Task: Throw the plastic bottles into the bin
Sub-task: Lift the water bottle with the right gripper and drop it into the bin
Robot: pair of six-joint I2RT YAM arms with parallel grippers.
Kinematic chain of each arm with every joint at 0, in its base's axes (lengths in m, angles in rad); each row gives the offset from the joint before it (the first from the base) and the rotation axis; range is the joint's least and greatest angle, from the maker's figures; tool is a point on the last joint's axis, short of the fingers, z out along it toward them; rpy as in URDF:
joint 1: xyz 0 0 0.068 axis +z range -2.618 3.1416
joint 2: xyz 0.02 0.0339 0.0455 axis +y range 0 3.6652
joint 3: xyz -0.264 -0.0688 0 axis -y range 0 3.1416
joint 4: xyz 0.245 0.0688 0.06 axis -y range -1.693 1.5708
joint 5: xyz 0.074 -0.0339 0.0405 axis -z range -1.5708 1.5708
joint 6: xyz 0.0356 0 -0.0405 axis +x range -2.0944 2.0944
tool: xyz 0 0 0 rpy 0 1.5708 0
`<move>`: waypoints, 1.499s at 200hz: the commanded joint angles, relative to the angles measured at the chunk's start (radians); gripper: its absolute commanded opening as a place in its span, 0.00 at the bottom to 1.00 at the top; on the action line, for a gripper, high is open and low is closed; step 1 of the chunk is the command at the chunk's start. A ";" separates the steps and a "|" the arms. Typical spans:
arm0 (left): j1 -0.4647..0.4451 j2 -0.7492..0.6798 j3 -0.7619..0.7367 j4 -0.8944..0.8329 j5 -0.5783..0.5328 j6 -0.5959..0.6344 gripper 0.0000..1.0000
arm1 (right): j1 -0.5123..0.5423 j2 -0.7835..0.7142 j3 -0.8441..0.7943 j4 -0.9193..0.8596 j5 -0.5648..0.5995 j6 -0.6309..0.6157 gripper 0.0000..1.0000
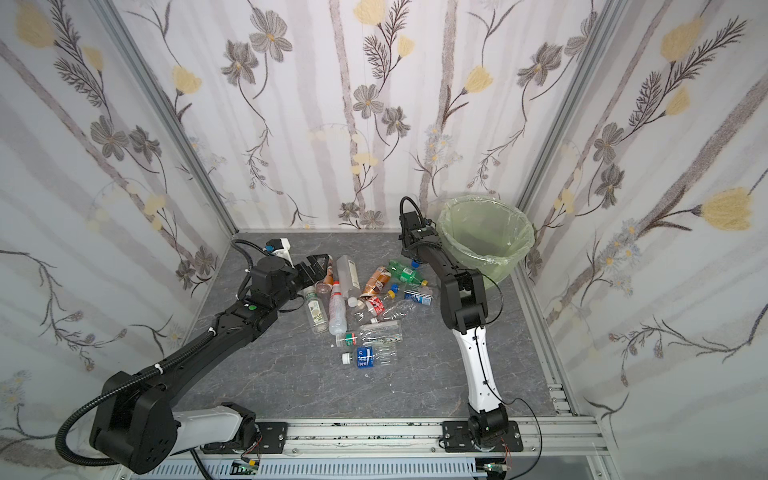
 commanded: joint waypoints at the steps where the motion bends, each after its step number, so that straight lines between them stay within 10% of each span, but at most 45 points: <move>1: 0.000 -0.007 0.015 0.009 -0.033 0.003 1.00 | 0.016 -0.068 0.006 0.029 0.016 -0.038 0.45; 97: -0.024 -0.052 0.166 0.009 -0.049 0.099 1.00 | 0.128 -0.398 -0.012 -0.008 0.034 -0.166 0.45; 214: -0.290 0.175 0.555 0.014 -0.113 0.353 1.00 | 0.121 -1.129 -0.436 0.146 0.200 -0.271 0.46; 300: -0.373 0.214 0.598 0.022 -0.172 0.420 1.00 | -0.002 -1.269 -0.455 0.276 0.279 -0.374 0.46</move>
